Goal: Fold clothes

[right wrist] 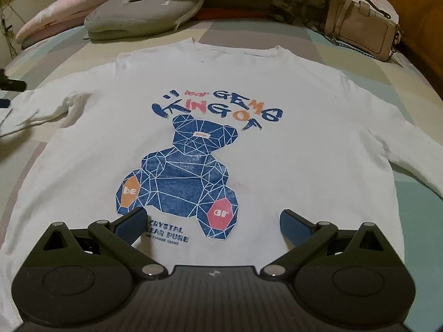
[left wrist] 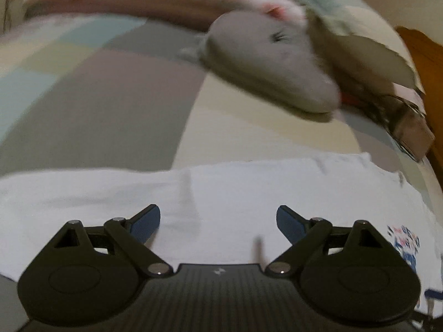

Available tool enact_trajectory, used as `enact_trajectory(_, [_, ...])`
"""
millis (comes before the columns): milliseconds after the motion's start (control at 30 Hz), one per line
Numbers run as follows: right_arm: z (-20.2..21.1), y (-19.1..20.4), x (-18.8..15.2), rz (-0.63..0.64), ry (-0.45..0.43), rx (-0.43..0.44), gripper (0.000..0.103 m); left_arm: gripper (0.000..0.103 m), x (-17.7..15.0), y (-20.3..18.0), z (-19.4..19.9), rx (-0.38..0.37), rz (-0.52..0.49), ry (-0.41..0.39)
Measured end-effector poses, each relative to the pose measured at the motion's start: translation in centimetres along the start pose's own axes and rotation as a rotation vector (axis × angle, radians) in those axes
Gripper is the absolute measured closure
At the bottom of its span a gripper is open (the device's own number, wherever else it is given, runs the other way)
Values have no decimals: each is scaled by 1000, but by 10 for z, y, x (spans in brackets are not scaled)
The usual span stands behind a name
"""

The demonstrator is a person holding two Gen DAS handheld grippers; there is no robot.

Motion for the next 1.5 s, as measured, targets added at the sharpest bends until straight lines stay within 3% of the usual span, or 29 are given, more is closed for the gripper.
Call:
enact_trajectory(100, [0,-1,0,0,-1,1,0,15,-13,27,5,80,24,-27])
enact_trajectory(167, [0,-1,0,-2,-3,0,0,18,-23,61,14,307,3,-3])
enact_trajectory(200, [0,-1,0,-2,-3,-1,0,17,-27,78,16,358,19,8])
enact_trajectory(333, [-1,1,-1,6,-6,-6,0,17,-21,95,32,285,130,-36])
enact_trajectory(500, [-2,1,0,10,-15,-11,0,17,9,71,31,190,125,-96])
enact_trajectory(633, [-3,1,0,11,-17,-9,0,18,14,51,17,54,169,-123])
enact_trajectory(733, [-2,1,0,12,-19,-9,0,18,21,38,2,0,176,-130])
enact_trajectory(933, [-1,1,-1,10,-16,-10,0,18,5,24,-12,-21,117,-24])
enact_trajectory(1133, [-1,2,-1,11,-18,-11,0,18,23,30,-4,-79,214,-74])
enact_trajectory(1233, [-2,3,-1,13,-19,-11,0,18,18,27,-22,-139,254,-31])
enact_trajectory(1333, [-2,2,-1,14,-21,-11,0,18,25,31,-32,-109,255,-91])
enact_trajectory(1500, [-2,2,0,12,-19,-9,0,19,39,29,-29,-36,231,-120])
Point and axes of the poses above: each gripper's, at about its wrist camera, not at the fingertips, and z roughly against the way its jaws point, y to its left, x to its top, the point moved 10 cm from there along -z, roughly the way its jaws point, and after that the axes turned 11 degrees about -z, right-handed, at the moved point
